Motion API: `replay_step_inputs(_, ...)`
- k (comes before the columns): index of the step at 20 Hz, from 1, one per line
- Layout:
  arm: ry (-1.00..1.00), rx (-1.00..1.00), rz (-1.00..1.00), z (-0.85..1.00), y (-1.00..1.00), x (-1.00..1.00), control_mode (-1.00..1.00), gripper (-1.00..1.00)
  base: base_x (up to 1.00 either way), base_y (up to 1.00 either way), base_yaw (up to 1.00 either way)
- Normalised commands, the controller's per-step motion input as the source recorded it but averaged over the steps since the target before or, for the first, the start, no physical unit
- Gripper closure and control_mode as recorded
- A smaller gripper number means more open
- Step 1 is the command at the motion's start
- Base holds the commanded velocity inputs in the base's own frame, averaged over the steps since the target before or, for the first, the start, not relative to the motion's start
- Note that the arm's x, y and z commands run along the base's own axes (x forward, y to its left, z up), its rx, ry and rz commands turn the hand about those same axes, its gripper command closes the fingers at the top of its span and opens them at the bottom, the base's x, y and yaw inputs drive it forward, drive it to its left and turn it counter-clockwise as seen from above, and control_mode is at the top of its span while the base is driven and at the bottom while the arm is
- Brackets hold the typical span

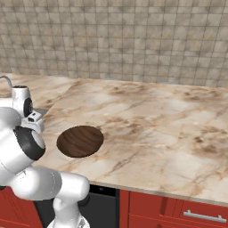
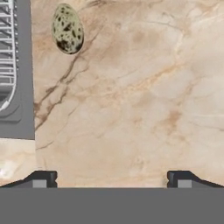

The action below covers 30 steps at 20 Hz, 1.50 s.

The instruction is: Gather the eggs and milk located in the vicinity of the sink area and place them right next to the bowl.

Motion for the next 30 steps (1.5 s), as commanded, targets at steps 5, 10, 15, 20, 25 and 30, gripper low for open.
replay_step_inputs(5,0.00,0.00,0.00,-0.13,0.19,0.38,-1.00,-1.00,0.00,0.00,0.00)
replay_step_inputs(10,0.00,0.00,-0.01,-0.14,0.21,0.45,-1.00,-1.00,0.00,0.00,0.00)
replay_step_inputs(15,0.00,0.00,0.00,-0.20,0.24,0.37,-1.00,-1.00,0.00,0.00,0.00)
replay_step_inputs(20,0.00,0.00,0.00,-0.24,0.25,0.26,-1.00,-1.00,0.00,0.00,0.00)
replay_step_inputs(25,0.00,0.00,-0.01,-0.25,0.06,0.17,-1.00,-1.00,0.00,0.00,0.00)
replay_step_inputs(30,0.00,0.00,-0.02,-0.22,0.00,0.14,-1.00,-1.00,0.00,0.00,0.00)
